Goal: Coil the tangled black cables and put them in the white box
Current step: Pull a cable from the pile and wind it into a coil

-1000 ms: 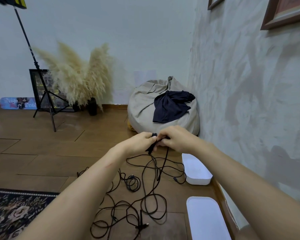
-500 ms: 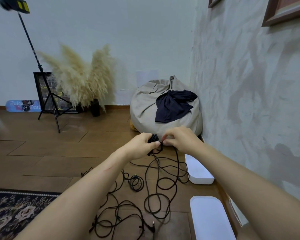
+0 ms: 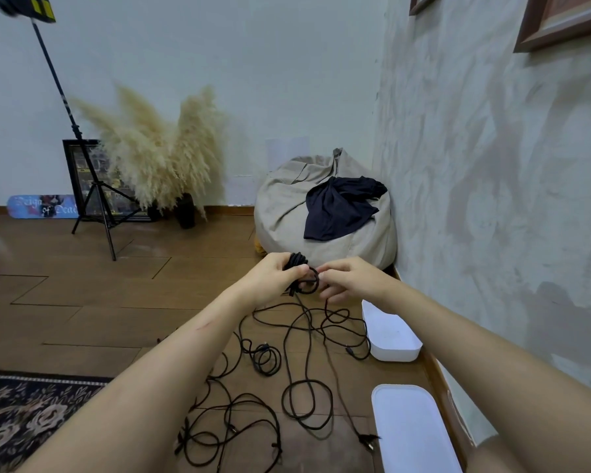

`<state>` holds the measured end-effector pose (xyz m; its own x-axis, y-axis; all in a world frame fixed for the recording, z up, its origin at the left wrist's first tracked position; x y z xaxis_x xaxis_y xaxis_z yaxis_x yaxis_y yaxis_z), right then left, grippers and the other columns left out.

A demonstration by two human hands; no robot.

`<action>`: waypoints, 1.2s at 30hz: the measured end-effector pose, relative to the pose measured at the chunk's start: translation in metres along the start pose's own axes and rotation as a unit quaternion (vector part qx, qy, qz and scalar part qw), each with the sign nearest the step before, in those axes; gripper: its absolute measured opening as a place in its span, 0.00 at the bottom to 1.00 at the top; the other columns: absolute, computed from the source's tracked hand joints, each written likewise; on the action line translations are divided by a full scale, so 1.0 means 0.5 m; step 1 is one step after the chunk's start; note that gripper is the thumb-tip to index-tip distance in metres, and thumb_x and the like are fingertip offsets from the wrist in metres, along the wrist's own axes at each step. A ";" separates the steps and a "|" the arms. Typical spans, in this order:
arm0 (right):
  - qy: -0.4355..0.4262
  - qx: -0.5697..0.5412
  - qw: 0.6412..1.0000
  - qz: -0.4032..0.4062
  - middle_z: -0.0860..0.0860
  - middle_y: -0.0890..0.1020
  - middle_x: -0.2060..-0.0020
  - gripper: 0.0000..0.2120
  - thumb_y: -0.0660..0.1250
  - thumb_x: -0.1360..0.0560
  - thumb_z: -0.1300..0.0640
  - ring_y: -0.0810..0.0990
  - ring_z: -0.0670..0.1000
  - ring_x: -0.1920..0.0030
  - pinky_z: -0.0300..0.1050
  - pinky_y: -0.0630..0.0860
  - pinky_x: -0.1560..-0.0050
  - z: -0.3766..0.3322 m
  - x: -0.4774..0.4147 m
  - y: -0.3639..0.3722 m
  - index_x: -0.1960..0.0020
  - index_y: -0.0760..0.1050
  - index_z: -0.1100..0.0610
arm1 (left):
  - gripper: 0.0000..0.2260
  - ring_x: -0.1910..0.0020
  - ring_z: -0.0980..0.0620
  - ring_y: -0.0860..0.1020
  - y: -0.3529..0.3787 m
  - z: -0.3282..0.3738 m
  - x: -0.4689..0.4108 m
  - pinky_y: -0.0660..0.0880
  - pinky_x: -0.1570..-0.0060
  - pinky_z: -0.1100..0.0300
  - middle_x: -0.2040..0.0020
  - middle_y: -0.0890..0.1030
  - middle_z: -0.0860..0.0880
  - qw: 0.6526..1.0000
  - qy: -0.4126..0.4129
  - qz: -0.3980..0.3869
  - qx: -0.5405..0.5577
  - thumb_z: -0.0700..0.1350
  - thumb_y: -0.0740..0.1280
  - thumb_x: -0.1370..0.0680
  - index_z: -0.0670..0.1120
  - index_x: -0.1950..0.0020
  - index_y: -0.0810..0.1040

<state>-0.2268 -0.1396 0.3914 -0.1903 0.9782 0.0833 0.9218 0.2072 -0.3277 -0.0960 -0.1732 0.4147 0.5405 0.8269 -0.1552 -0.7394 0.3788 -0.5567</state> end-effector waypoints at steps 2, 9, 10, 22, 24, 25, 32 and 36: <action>0.010 -0.042 0.999 -0.006 0.58 0.84 0.42 0.14 0.64 0.17 0.53 0.85 0.57 0.45 0.47 0.81 0.43 0.001 0.004 0.000 0.36 0.79 0.58 | 0.09 0.60 0.60 0.79 -0.004 0.001 -0.001 0.74 0.55 0.64 0.59 0.82 0.53 1.000 0.003 0.012 -0.006 0.47 0.64 0.15 0.48 0.54 0.80; 0.005 0.026 0.999 0.037 0.59 0.82 0.42 0.20 0.70 0.21 0.62 0.82 0.52 0.50 0.41 0.81 0.55 0.008 -0.023 -0.007 0.31 0.71 0.59 | 0.11 0.61 0.53 0.77 -0.002 -0.001 0.000 0.72 0.55 0.56 0.62 0.81 0.53 0.998 -0.013 0.039 -0.041 0.47 0.65 0.16 0.48 0.58 0.78; -0.001 0.064 0.997 0.050 0.58 0.83 0.44 0.17 0.70 0.21 0.62 0.81 0.52 0.50 0.43 0.81 0.53 0.009 -0.029 -0.016 0.33 0.73 0.59 | 0.11 0.61 0.53 0.77 -0.003 -0.001 0.001 0.72 0.55 0.56 0.62 0.81 0.53 0.998 -0.017 0.045 -0.049 0.48 0.64 0.16 0.47 0.57 0.78; -0.075 0.407 0.904 0.110 0.47 0.84 0.65 0.15 0.64 0.18 0.56 0.82 0.46 0.65 0.45 0.82 0.57 -0.051 -0.031 -0.048 0.36 0.80 0.42 | 0.11 0.59 0.51 0.81 -0.012 -0.012 0.004 0.78 0.52 0.52 0.60 0.84 0.51 0.994 -0.040 0.063 -0.084 0.50 0.64 0.16 0.44 0.51 0.80; -0.085 0.363 0.922 0.101 0.47 0.84 0.61 0.16 0.62 0.19 0.59 0.83 0.47 0.63 0.42 0.79 0.59 -0.048 -0.030 -0.045 0.38 0.79 0.43 | 0.12 0.57 0.49 0.82 -0.014 -0.015 0.004 0.77 0.52 0.53 0.59 0.84 0.51 0.994 -0.044 0.062 -0.081 0.50 0.64 0.16 0.44 0.50 0.80; -0.095 0.361 0.923 0.098 0.46 0.83 0.60 0.16 0.62 0.20 0.58 0.81 0.47 0.61 0.41 0.76 0.59 -0.049 -0.029 -0.042 0.37 0.79 0.45 | 0.11 0.58 0.50 0.82 -0.012 -0.017 0.005 0.77 0.52 0.53 0.60 0.84 0.51 0.994 -0.045 0.059 -0.081 0.50 0.64 0.16 0.44 0.51 0.80; -0.106 0.285 0.948 0.098 0.47 0.86 0.56 0.10 0.63 0.17 0.52 0.84 0.46 0.59 0.52 0.83 0.49 -0.036 -0.032 -0.056 0.41 0.81 0.46 | 0.10 0.59 0.53 0.81 0.003 -0.018 0.003 0.78 0.51 0.52 0.60 0.84 0.52 0.996 -0.041 0.039 -0.072 0.50 0.64 0.16 0.45 0.51 0.80; -0.088 0.296 0.945 0.110 0.45 0.85 0.53 0.13 0.62 0.16 0.57 0.84 0.46 0.52 0.49 0.80 0.45 -0.023 -0.034 -0.068 0.35 0.77 0.47 | 0.11 0.60 0.55 0.80 0.003 -0.010 0.002 0.77 0.52 0.54 0.60 0.83 0.52 0.997 -0.030 0.036 -0.069 0.50 0.64 0.16 0.45 0.51 0.80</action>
<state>-0.2512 -0.1633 0.4118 -0.1167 0.9752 -0.1882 0.6047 -0.0806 -0.7924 -0.0946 -0.1737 0.4095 0.4598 0.8750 -0.1513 -0.7109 0.2606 -0.6533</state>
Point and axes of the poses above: each hand's wrist, its own x-axis away from the middle knuckle, its own y-axis out of the palm, z = x × y, the point moved 10 cm from there along -x, towards the middle knuckle
